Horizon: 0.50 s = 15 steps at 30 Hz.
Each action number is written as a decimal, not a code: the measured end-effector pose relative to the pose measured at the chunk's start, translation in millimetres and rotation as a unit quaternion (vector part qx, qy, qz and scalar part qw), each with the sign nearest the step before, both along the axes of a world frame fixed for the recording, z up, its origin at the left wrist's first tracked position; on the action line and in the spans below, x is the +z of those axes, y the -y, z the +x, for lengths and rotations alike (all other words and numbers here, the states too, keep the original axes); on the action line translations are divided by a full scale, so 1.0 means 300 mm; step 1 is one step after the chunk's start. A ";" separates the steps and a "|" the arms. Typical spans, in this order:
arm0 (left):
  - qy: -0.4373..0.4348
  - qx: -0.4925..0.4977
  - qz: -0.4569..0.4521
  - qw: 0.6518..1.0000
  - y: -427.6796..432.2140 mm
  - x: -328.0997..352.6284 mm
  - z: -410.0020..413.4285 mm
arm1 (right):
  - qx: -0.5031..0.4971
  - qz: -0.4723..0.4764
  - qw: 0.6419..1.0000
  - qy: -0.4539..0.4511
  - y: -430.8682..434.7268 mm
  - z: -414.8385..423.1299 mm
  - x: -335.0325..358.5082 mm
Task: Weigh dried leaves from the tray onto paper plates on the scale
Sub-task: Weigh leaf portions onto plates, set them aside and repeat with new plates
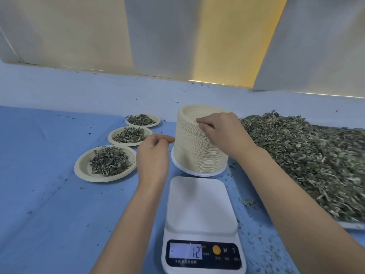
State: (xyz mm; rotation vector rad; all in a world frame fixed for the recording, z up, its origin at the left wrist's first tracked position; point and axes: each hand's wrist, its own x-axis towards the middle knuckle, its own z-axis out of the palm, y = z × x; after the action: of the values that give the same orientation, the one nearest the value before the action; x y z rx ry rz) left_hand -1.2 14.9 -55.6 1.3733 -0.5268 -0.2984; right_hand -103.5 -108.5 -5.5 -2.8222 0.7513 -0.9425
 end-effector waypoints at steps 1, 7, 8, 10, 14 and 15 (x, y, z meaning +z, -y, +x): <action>0.000 -0.002 0.000 1.000 0.001 0.000 -0.001 | 0.002 -0.001 1.000 0.001 -0.003 -0.001 0.002; 0.005 -0.006 -0.001 1.000 0.000 -0.004 -0.003 | -0.007 -0.016 1.000 0.009 -0.011 0.013 -0.001; 0.004 -0.007 -0.001 1.000 0.000 -0.005 -0.004 | -0.006 -0.014 1.000 0.026 -0.014 0.016 -0.002; 0.000 -0.009 -0.002 1.000 0.000 -0.007 -0.007 | -0.004 -0.018 0.998 0.057 -0.021 0.023 -0.005; -0.009 -0.013 -0.004 1.000 0.001 -0.005 -0.010 | -0.007 -0.040 0.996 0.074 -0.025 0.035 -0.006; -0.011 -0.015 -0.006 1.000 0.000 -0.003 -0.010 | -0.004 -0.046 0.996 0.081 -0.027 0.037 -0.007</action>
State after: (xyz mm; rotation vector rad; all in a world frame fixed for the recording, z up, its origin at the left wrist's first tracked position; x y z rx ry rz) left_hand -4.3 15.0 -56.6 1.3501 -0.5310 -0.3327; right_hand -92.4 -100.5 -7.8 -2.7770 0.7170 -1.2198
